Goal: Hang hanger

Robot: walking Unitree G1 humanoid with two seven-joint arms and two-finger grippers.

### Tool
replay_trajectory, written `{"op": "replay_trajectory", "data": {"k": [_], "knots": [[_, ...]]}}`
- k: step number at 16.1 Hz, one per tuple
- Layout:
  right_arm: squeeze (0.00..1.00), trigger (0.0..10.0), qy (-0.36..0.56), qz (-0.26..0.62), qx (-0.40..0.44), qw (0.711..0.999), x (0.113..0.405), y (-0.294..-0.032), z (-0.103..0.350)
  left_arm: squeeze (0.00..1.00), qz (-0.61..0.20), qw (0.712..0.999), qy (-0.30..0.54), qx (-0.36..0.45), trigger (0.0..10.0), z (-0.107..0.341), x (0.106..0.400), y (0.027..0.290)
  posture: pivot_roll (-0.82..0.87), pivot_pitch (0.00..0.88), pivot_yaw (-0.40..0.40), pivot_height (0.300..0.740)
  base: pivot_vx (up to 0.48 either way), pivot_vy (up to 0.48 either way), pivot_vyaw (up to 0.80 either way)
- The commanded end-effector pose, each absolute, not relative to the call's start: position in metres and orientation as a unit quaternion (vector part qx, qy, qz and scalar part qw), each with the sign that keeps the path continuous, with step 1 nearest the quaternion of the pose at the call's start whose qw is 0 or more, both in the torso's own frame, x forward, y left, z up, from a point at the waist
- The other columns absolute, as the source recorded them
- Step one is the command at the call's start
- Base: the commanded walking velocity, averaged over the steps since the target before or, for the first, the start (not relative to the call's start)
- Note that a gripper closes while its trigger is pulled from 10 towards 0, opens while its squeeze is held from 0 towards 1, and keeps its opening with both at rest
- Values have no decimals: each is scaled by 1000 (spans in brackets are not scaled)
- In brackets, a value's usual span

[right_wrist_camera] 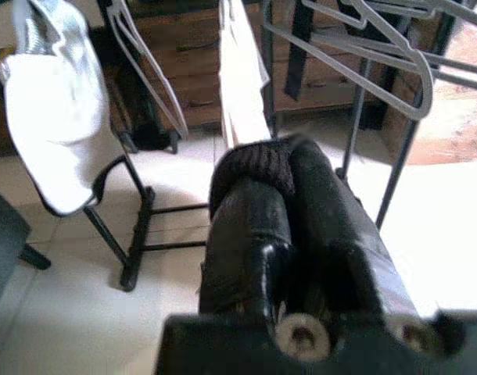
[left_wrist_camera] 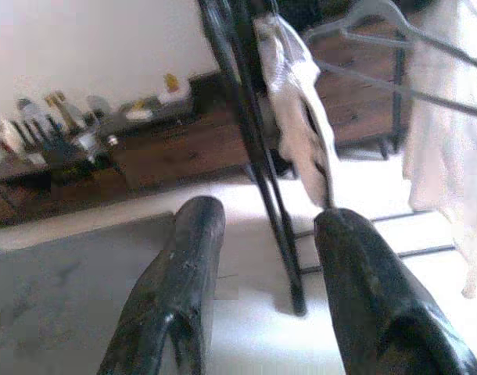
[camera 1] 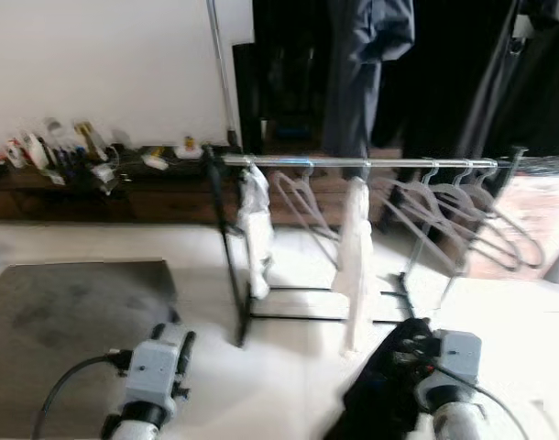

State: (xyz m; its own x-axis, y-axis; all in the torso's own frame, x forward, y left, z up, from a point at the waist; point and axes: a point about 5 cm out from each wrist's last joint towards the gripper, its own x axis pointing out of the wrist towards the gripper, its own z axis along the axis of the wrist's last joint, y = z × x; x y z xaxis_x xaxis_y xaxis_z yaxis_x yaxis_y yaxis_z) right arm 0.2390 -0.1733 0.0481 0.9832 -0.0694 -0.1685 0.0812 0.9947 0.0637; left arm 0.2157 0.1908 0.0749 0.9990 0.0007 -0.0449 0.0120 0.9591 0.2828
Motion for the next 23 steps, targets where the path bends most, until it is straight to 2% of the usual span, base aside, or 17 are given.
{"op": "replay_trajectory", "data": {"k": [1, 3, 23], "knots": [[0, 10000, 64, -38, 31, 997, 244, -176, 57, 0, -7, 990, 12, 139, 10000, 80, 218, 188, -25, 9, -6, 740, 0, -480, 0], [0, 10000, 66, -35, 31, 997, 245, -175, 56, 0, -3, 990, 14, 139, 10000, 80, 219, 188, -23, 27, -9, 740, 0, -407, 0], [0, 10000, 80, 56, 21, 995, 251, -160, 55, 0, 23, 992, 6, 124, 10000, 89, 224, 194, -30, 82, -14, 740, 13, 0, 0]]}}
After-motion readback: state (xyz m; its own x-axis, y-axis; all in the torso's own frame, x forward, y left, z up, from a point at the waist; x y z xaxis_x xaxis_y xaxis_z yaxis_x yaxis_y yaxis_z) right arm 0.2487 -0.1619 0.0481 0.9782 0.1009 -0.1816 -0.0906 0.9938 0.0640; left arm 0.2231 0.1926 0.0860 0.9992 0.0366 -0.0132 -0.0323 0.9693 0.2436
